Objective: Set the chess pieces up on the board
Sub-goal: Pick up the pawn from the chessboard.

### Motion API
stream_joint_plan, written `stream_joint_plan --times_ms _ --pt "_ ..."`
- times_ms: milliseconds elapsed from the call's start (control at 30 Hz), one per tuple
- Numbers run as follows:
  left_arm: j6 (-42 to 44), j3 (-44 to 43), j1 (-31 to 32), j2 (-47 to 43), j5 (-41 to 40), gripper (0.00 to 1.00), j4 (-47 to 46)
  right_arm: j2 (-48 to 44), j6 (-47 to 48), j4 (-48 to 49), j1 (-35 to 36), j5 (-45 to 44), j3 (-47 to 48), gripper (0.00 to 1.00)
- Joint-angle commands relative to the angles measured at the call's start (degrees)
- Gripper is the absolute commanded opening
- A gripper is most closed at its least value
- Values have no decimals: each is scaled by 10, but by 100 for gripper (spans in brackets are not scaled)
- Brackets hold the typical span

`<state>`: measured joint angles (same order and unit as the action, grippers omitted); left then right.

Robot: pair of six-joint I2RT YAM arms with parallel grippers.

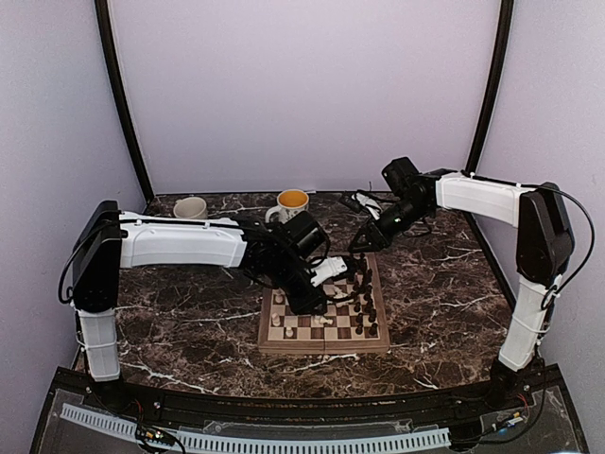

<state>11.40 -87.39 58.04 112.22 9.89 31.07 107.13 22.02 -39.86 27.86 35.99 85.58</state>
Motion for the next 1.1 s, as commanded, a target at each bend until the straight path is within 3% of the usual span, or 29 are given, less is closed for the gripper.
stream_joint_plan --times_ms 0,667,1067 --pt "11 -18 4 13 26 31 -8 -20 4 7 2 -2 -4 31" --pt "36 -22 6 44 -1 30 50 -12 6 4 1 -2 -2 31" --pt "31 -5 5 8 2 11 63 -10 4 4 1 5 -1 31"
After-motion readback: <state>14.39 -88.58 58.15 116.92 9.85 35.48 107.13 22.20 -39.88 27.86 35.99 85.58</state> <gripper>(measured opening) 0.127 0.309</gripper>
